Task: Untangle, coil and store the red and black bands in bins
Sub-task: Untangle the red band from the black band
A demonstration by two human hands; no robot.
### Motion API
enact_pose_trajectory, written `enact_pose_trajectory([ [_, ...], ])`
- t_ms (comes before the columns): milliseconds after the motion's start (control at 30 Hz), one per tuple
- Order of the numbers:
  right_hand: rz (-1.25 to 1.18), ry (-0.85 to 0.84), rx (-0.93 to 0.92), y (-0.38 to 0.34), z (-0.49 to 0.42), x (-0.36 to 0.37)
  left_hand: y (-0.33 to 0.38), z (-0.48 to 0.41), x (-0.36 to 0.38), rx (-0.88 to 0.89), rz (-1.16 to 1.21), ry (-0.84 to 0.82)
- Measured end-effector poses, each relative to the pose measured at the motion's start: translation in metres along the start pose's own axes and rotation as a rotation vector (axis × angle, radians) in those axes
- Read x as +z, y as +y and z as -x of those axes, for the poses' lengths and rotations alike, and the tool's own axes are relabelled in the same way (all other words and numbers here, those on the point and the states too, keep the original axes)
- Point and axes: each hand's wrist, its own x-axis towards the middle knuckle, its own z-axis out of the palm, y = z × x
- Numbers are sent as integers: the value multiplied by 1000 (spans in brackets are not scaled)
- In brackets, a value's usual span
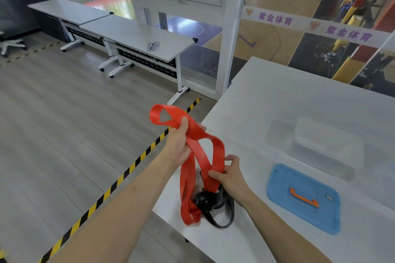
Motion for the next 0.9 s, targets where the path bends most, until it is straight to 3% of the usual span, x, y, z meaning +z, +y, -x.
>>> enact_pose_trajectory([
  [200, 88, 16, -37, -32, 22, -3, -9, 2, -50, 128, -279, 46],
  [367, 55, 89, -62, -53, 22, 2, -38, 23, -83, 115, -765, -169],
  [600, 27, 193, -117, -68, 18, 10, -54, 43, -70, -25, -701, -346],
  [733, 139, 102, -143, -82, 24, 14, -66, 42, -57, 16, -832, -213],
  [900, 323, 45, -182, -77, 25, -6, -65, 35, -51, 16, -793, -119],
])
